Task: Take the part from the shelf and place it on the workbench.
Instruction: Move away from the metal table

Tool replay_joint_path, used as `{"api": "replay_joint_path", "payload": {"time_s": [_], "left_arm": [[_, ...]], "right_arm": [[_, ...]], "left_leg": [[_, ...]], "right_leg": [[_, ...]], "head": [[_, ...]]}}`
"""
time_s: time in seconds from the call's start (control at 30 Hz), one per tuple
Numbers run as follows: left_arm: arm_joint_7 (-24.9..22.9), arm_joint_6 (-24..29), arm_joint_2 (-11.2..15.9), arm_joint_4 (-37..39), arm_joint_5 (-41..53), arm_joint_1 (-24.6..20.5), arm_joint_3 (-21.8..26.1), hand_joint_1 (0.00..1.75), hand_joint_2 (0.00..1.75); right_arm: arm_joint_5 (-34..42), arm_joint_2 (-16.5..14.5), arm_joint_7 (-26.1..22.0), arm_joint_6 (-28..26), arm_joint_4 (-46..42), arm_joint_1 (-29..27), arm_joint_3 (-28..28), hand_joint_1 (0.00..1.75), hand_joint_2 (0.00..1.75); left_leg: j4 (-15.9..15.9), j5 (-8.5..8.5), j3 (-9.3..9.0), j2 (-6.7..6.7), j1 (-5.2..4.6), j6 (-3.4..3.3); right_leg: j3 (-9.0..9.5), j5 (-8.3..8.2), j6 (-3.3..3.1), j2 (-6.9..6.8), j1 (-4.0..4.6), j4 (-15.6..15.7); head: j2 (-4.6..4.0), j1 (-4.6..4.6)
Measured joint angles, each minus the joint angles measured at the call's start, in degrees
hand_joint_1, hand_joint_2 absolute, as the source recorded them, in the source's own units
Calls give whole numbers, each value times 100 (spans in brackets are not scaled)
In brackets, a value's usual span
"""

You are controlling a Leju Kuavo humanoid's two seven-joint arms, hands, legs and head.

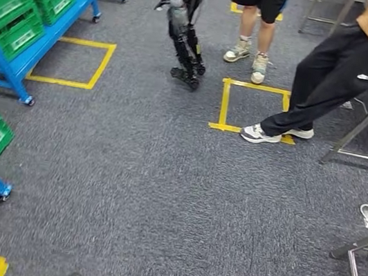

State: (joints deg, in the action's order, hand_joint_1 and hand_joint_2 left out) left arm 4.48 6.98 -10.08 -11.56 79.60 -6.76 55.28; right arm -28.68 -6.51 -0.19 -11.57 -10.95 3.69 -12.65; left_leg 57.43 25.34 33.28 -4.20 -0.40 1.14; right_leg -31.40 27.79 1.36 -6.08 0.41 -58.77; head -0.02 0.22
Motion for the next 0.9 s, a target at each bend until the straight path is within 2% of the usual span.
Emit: {"api": "replay_joint_path", "payload": {"time_s": [0.03,0.07,0.13,0.2,0.23,0.27,0.3,0.33,0.37,0.43,0.47,0.5,0.57,0.6,0.63,0.7,0.73,0.77,0.8,0.83,0.87,0.9], "left_arm": [[0,1,0,0,0,4,0,0,0],[0,1,1,0,-1,20,1,0,0],[0,6,0,0,2,27,3,0,0],[0,11,-3,0,11,5,4,0,0],[0,11,-4,0,16,-4,4,0,0],[0,11,-3,0,19,-3,5,0,0],[-1,12,-1,0,21,3,5,0,0],[-1,12,1,0,23,7,6,0,0],[-2,11,1,0,26,8,7,0,0],[-2,10,-1,0,30,-5,7,0,0],[-2,10,-1,0,32,-12,7,0,0],[-2,10,2,0,32,-13,7,0,0],[-4,9,9,0,33,2,7,0,0],[-5,9,10,0,33,12,7,0,0],[-7,9,11,0,33,12,7,0,0],[-9,11,9,0,37,-9,7,0,0],[-9,11,9,0,39,-20,7,0,0],[-11,12,9,0,40,-22,7,0,0],[-14,12,9,0,40,-16,7,0,0],[-16,12,9,0,40,-8,8,0,0],[-19,12,10,0,39,-4,8,0,0],[-20,13,11,0,39,-6,9,0,0]], "right_arm": [[-4,0,0,0,-1,9,-1,0,0],[-9,0,-1,1,-2,20,-1,0,0],[-20,-1,-4,1,-4,28,-1,0,0],[-28,-1,-4,1,-4,11,-3,0,0],[-30,-1,-2,1,-3,1,-4,0,0],[-31,0,-1,2,-3,-6,-6,0,0],[-33,0,1,2,-2,-7,-8,0,0],[-34,0,2,3,-2,-2,-9,0,0],[-34,0,2,3,-2,5,-9,0,0],[-34,-2,2,5,-2,12,-10,0,0],[-35,-3,2,7,-2,15,-10,0,0],[-36,-4,2,8,-2,20,-11,0,0],[-38,-5,3,9,-2,29,-13,0,0],[-40,-6,2,9,-2,33,-14,0,0],[-43,-7,0,10,-2,33,-15,0,0],[-56,-9,-2,11,-2,24,-16,0,0],[-63,-8,-1,11,-2,16,-17,0,0],[-71,-8,1,13,-2,12,-18,0,0],[-78,-8,2,15,-2,14,-18,0,0],[-86,-8,2,18,-2,22,-18,0,0],[-96,-9,2,21,-2,33,-18,0,0],[-104,-10,2,23,-2,42,-18,0,0]], "left_leg": [[-7,0,5,77,-1,-45],[-16,-5,5,141,6,-73],[-29,-24,-2,278,30,-140],[-33,-38,3,425,42,-189],[-33,-40,6,501,41,-202],[-33,-42,6,581,40,-206],[-32,-44,4,661,40,-204],[-32,-46,-1,744,42,-199],[-31,-49,-6,828,45,-188],[-20,-55,0,982,43,-139],[-15,-65,15,1043,44,-105],[-17,-80,36,1100,49,-65],[-39,-111,71,1185,78,10],[-11,-81,97,1114,77,41],[106,10,160,982,70,66],[682,359,440,642,46,101],[1056,536,621,560,46,114],[1356,643,761,523,46,120],[1490,646,817,505,46,121],[1419,547,768,490,46,117],[1155,376,615,452,45,108],[795,197,404,338,38,90]], "right_leg": [[22,10,22,-64,0,10],[44,29,54,-62,-9,4],[-45,202,118,183,-36,-241],[-369,542,155,494,-52,-923],[-561,684,159,551,-54,-1294],[-705,740,158,575,-53,-1542],[-760,685,153,588,-55,-1592],[-708,527,145,608,-61,-1425],[-565,304,141,673,-74,-1081],[-242,-8,139,962,-122,-355],[-148,-65,134,1073,-138,-147],[-115,-63,118,1126,-139,-72],[-106,-89,49,1014,-120,-52],[-102,-107,10,950,-116,-34],[-97,-124,-30,875,-116,-13],[-95,-134,-82,705,-101,13],[-98,-129,-99,612,-90,13],[-101,-124,-106,519,-81,12],[-101,-119,-112,434,-76,12],[-98,-114,-113,356,-73,12],[-89,-109,-108,282,-73,12],[-75,-100,-96,215,-67,12]], "head": [[0,10],[0,16],[0,43],[-1,77],[-1,84],[0,87],[0,91],[1,90],[1,91],[0,91],[-1,91],[-1,88],[0,88],[0,77],[0,57],[0,16],[-1,6],[0,6],[0,6],[0,5],[0,4],[0,4]]}}
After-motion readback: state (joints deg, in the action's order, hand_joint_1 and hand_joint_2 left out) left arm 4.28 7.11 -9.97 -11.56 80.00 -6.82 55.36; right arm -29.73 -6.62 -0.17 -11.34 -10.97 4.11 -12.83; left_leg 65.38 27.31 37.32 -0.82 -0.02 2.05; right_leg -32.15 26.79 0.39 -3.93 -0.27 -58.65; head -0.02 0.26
